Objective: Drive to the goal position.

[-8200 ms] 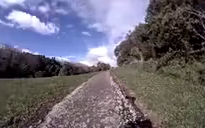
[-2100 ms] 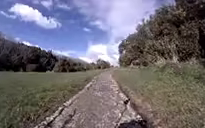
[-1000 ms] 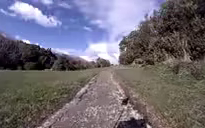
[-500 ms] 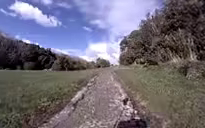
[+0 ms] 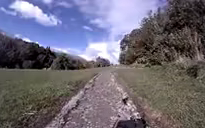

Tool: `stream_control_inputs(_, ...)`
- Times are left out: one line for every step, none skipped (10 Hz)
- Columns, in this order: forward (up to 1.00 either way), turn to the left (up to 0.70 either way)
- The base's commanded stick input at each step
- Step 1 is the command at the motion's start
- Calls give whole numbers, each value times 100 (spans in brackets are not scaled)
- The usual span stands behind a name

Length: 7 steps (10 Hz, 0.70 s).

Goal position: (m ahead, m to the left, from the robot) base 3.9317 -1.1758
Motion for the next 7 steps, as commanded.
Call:
stream_control_inputs(70, 1)
stream_control_inputs(70, 1)
stream_control_inputs(70, 1)
stream_control_inputs(70, 1)
stream_control_inputs(70, 1)
stream_control_inputs(70, 1)
stream_control_inputs(70, 1)
